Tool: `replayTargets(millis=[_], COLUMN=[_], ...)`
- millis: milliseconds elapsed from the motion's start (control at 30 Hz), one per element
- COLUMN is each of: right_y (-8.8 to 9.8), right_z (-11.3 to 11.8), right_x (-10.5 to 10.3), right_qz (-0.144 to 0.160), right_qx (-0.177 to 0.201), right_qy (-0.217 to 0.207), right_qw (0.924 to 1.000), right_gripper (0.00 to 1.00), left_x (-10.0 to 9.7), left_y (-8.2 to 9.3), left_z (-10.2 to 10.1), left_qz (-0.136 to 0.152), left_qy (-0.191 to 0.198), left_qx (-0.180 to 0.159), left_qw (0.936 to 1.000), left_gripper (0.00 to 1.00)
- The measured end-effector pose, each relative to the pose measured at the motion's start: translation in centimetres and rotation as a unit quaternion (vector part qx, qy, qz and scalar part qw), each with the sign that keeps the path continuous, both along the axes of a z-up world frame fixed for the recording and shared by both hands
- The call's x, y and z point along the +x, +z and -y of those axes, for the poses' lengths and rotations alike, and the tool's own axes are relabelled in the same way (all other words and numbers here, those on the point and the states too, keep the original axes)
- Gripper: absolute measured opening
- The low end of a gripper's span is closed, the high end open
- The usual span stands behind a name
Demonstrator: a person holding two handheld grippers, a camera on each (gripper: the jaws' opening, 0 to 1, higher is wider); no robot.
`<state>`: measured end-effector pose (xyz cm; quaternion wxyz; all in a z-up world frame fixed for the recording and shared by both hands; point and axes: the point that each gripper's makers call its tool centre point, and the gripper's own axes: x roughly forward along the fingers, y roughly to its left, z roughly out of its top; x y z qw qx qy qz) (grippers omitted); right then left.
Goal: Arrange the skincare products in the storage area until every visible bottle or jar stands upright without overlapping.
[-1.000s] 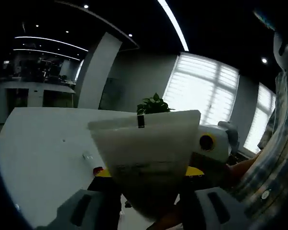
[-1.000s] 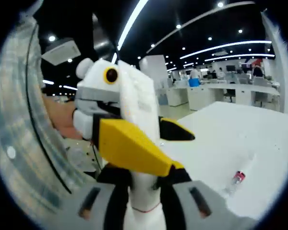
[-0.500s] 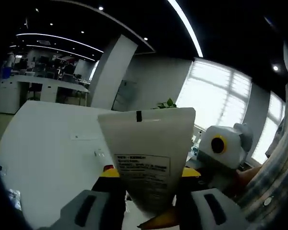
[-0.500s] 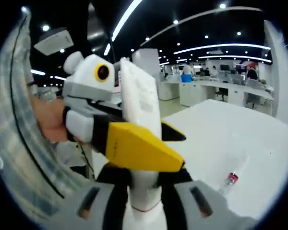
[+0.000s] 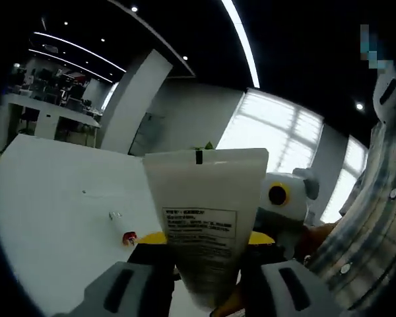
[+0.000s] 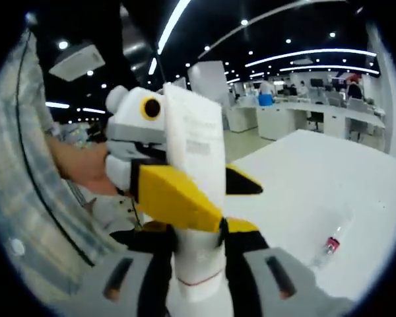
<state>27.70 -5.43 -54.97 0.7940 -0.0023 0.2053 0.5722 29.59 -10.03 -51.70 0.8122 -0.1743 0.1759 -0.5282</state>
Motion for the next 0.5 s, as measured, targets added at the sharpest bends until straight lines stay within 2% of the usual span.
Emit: replayTargets(millis=[133, 200, 333, 433, 500], right_y=[1.3, 1.7, 2.3, 2.8, 3.1], right_z=[0.0, 0.0, -0.3, -0.6, -0.6], right_x=[-0.9, -1.5, -3.0, -3.9, -4.4], right_qz=[-0.019, -0.023, -0.046, -0.046, -0.058], right_qx=[0.028, 0.036, 0.055, 0.069, 0.079], right_qy=[0.038, 0.063, 0.107, 0.132, 0.142], right_qw=[0.9987, 0.9971, 0.9917, 0.9878, 0.985], right_gripper=[0.3, 0.31, 0.35, 0.35, 0.34], left_x=[-1.1, -1.7, -3.6, -4.5, -4.8], left_y=[1.3, 1.8, 2.9, 3.4, 3.7], left_z=[0.4, 0.6, 1.5, 2.0, 2.2], left_qz=[0.024, 0.025, 0.04, 0.038, 0.04], left_qy=[-0.048, -0.073, -0.139, -0.168, -0.18], left_qx=[-0.009, -0.016, -0.034, -0.043, -0.048], left_qw=[0.9985, 0.9969, 0.989, 0.9841, 0.9817], left_gripper=[0.37, 0.37, 0.37, 0.37, 0.37])
